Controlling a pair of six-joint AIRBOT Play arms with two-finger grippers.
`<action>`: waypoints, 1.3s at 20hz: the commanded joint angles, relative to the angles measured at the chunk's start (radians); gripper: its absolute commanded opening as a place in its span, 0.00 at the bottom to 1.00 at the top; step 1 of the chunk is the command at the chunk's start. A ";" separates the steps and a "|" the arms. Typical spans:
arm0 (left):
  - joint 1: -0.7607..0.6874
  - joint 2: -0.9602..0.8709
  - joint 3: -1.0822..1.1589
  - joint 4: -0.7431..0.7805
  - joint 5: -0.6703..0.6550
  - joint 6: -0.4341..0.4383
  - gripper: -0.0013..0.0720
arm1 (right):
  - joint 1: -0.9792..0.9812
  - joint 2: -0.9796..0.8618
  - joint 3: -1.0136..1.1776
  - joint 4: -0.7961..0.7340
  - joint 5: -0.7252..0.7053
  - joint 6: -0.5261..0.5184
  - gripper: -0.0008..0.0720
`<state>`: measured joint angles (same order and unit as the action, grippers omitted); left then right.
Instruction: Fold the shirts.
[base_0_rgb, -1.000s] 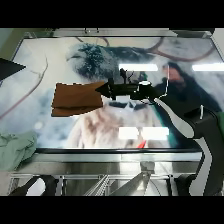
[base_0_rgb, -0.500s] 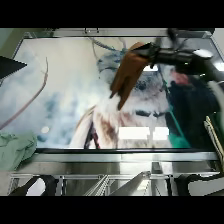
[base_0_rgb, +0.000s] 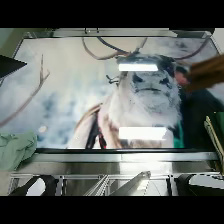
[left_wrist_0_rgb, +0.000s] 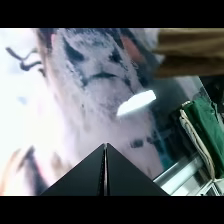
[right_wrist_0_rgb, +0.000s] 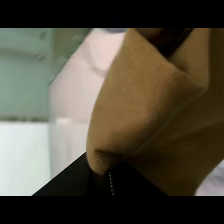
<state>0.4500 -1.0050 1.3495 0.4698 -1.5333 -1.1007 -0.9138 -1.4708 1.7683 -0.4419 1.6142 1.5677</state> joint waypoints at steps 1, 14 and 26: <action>0.001 0.000 0.000 0.001 0.019 0.001 0.04 | -0.241 0.021 0.043 -0.161 0.200 0.166 0.03; -0.015 0.000 0.000 0.009 0.003 0.001 0.04 | -0.619 0.109 -0.314 -0.753 0.230 0.138 0.03; -0.123 0.000 0.000 0.009 0.030 0.011 0.04 | -0.664 0.116 -0.379 -1.134 0.231 0.218 0.80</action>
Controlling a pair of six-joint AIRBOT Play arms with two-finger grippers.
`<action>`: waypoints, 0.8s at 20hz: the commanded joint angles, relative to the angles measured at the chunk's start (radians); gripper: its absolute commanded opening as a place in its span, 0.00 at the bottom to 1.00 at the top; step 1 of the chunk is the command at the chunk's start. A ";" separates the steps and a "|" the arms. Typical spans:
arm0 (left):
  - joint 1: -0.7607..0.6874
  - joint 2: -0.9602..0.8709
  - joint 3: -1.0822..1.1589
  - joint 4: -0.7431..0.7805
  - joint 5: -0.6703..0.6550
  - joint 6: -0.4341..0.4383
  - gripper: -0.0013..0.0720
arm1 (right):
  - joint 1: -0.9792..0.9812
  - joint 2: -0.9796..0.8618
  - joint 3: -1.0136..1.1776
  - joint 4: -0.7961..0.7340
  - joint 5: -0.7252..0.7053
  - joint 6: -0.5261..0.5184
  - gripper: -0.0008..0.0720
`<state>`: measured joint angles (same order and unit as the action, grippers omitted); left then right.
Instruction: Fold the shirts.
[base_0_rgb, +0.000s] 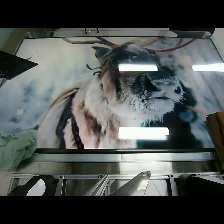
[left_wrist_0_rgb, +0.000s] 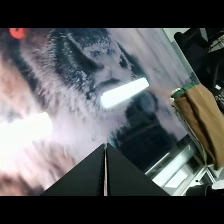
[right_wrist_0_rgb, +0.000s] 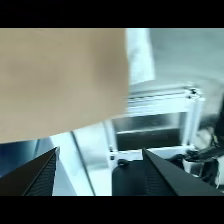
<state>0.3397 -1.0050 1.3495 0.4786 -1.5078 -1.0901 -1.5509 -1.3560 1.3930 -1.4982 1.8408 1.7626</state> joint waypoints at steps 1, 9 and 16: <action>-0.013 0.000 0.000 0.000 0.009 0.001 0.04 | -0.039 0.002 -0.004 -0.060 0.005 0.039 0.80; -0.013 0.000 0.000 -0.002 0.085 0.016 0.04 | 0.208 0.008 -0.004 0.909 -0.218 -0.156 0.04; -0.013 0.001 0.000 -0.001 0.032 0.016 0.04 | 0.954 0.215 -0.079 1.006 -0.450 -0.460 0.03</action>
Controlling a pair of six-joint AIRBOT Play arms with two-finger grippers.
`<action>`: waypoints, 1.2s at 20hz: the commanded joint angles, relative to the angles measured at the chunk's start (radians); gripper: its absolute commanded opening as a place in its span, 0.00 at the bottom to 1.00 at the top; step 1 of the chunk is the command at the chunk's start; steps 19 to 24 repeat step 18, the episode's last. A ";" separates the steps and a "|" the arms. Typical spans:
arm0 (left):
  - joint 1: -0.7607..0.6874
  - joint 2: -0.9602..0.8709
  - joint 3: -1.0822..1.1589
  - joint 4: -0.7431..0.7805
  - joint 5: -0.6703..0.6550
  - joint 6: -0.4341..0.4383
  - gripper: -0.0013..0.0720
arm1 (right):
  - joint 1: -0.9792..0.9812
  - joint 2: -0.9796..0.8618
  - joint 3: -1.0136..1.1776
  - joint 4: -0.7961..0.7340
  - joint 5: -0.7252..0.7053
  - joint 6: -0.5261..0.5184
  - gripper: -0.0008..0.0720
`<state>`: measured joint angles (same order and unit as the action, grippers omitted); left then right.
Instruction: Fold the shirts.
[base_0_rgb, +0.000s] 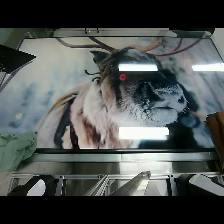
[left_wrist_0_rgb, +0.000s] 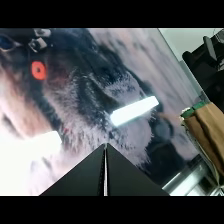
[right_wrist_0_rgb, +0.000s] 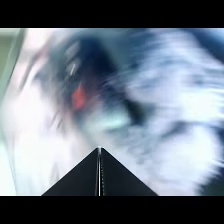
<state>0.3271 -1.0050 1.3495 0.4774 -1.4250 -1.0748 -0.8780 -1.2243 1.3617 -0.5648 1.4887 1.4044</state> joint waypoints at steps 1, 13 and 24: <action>0.000 0.006 -0.002 0.001 -0.092 0.000 0.04 | 0.399 0.127 -0.108 0.071 -0.107 -0.122 0.03; -0.059 0.399 -0.563 0.026 -0.043 -0.090 0.04 | 0.991 0.171 -0.483 0.092 -0.338 -0.197 0.04; -0.059 0.472 -0.583 0.026 0.022 -0.109 0.04 | 0.991 0.130 -0.483 0.092 -0.338 -0.198 0.04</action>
